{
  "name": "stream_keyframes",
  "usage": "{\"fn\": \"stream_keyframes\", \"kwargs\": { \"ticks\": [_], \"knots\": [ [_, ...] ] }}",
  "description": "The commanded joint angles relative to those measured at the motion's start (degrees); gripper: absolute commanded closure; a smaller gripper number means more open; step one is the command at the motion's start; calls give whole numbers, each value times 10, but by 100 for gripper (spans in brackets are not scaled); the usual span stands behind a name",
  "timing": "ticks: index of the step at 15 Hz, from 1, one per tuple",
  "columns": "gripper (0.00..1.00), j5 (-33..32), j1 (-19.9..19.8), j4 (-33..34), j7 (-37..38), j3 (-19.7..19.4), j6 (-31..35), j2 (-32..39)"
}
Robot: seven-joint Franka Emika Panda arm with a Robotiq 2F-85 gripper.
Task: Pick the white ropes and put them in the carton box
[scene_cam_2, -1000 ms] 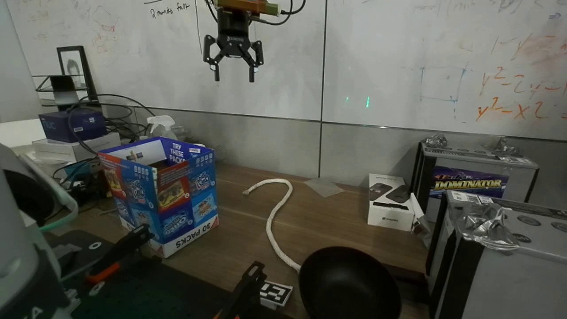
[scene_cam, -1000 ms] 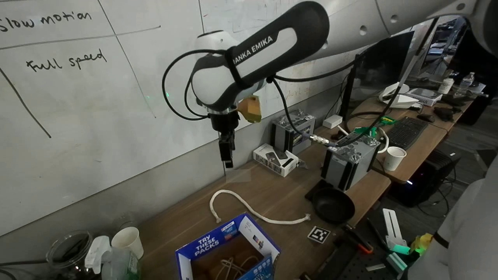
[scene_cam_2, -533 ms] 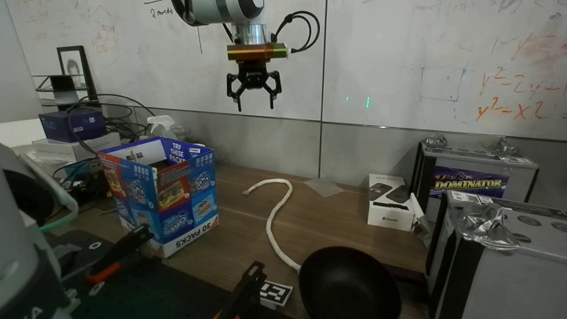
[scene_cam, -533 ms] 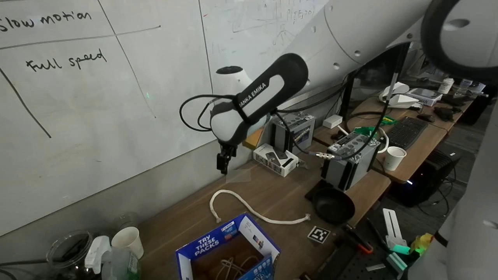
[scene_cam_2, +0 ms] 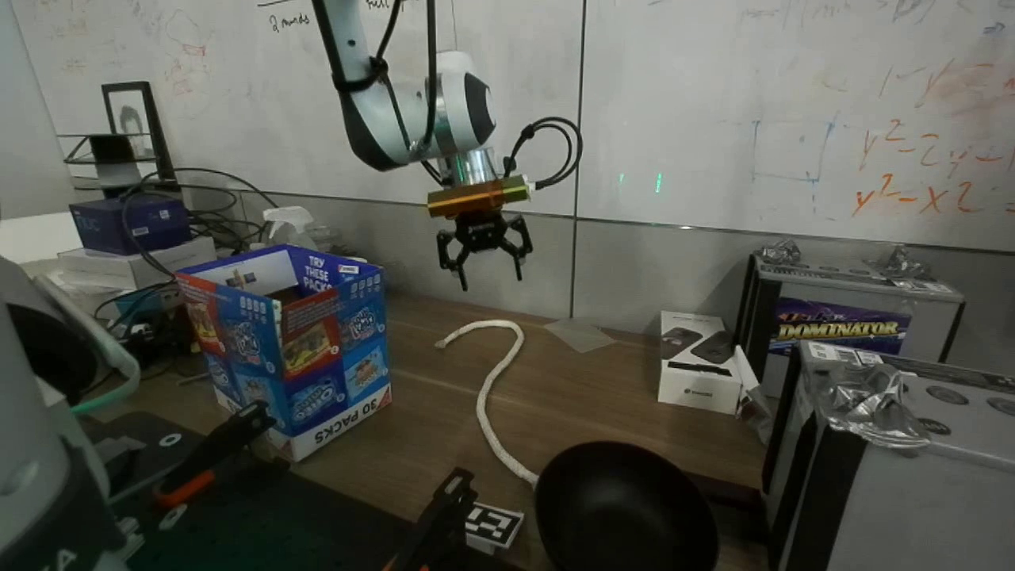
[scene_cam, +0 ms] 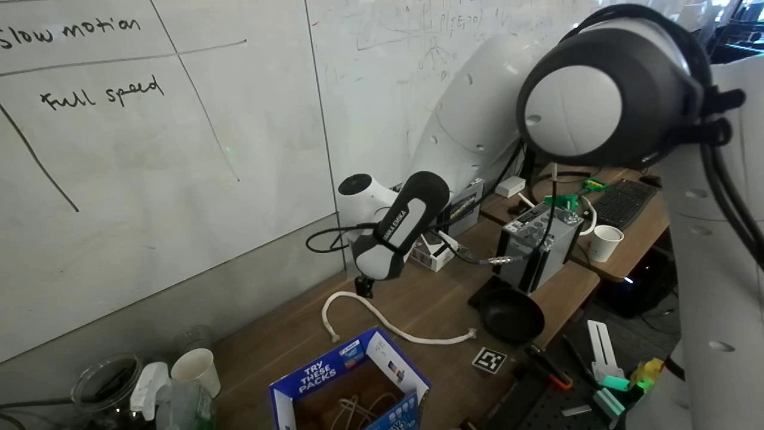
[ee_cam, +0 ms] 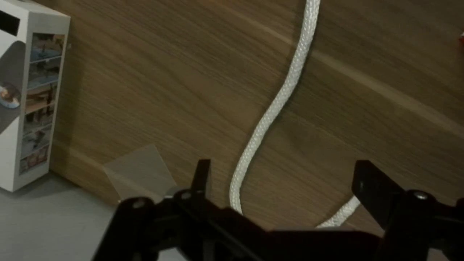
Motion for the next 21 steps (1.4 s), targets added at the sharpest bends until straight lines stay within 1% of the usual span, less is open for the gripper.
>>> {"fn": "stream_keyframes", "kwargs": {
  "ticks": [1, 6, 7, 10, 15, 18, 21],
  "knots": [
    [0, -25, 22, 43, 50, -39, 11, 56],
    [0, 3, 11, 52, 80, -54, 37, 90],
    [0, 17, 2, 47, 78, -48, 38, 88],
    [0, 40, -6, 28, 81, -43, 57, 90],
    [0, 95, -23, 4, 68, -10, 74, 112],
    [0, 118, -26, 13, 61, 9, 83, 139],
    [0, 127, -24, 22, 58, 12, 108, 156]
  ]
}}
